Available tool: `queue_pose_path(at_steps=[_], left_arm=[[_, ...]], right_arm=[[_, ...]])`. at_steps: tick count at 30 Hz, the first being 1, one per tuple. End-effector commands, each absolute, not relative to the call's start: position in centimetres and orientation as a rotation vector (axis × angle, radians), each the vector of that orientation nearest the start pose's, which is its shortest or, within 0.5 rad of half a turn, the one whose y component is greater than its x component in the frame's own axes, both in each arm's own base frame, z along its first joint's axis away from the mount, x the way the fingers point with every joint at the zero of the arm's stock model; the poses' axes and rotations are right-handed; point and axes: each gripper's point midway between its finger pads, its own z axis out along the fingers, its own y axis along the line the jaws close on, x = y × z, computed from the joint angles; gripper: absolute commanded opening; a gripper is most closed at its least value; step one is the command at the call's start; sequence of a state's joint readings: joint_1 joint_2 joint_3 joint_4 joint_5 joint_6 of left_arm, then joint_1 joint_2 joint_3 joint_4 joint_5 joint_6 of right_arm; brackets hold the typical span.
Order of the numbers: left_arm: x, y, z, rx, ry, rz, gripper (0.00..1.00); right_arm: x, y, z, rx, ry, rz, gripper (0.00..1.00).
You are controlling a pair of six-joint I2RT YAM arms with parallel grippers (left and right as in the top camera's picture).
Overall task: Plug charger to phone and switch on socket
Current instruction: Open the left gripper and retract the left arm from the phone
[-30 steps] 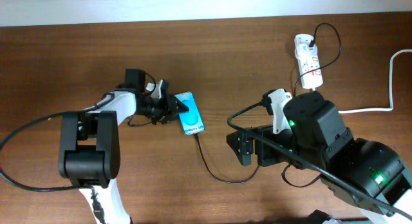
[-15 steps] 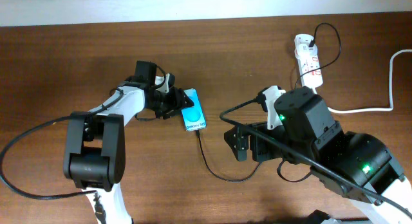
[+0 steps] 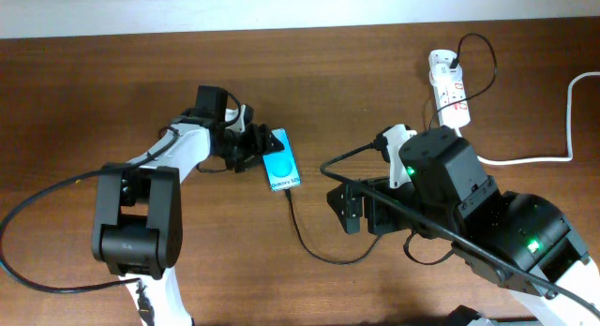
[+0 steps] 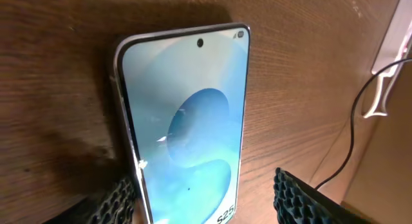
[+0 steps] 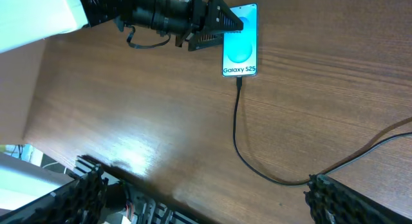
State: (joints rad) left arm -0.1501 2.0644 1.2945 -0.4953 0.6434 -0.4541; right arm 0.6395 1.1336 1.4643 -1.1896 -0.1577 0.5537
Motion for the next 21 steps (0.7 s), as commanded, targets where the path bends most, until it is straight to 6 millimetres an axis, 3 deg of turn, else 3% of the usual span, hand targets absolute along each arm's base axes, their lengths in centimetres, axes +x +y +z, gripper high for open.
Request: queue_pose_path(at_steps=[1,6,9,11,15,18,21], left_arm=[[39.5,-14.1,-1.9,-0.4,2.962,-0.831,0.74],[37.9,-13.6,-2.1,-0.445,3.04,-0.788,0.78],[37.2,-13.4,-0.8,-0.483,3.109,-0.772,0.82],[36.8,-13.0,1.3,-0.437,3.15,-0.727,0.81],[34.9,-9.8,8.1,-0.379,3.105,-0.452,0.82],[31.6,-7.0,16.6,-0.341,2.945,-0.281,0.82],[27.3,-5.3,24.4,-0.309,2.713,-0.266,0.82]], right_arm=[[21.1,18.7,30.7,-0.17,2.535,0.685,0.98],[21.1,18.7,30.7,-0.17,2.534,0.686,0.98],[21.5,18.3,30.6,-0.154,2.527,0.65,0.98],[22.0,17.7,30.6,-0.132,2.514,0.598,0.98],[22.6,16.9,30.5,-0.104,2.497,0.535,0.98],[22.8,16.6,30.5,-0.092,2.489,0.509,0.98],[22.9,16.4,30.5,-0.086,2.486,0.495,0.99]])
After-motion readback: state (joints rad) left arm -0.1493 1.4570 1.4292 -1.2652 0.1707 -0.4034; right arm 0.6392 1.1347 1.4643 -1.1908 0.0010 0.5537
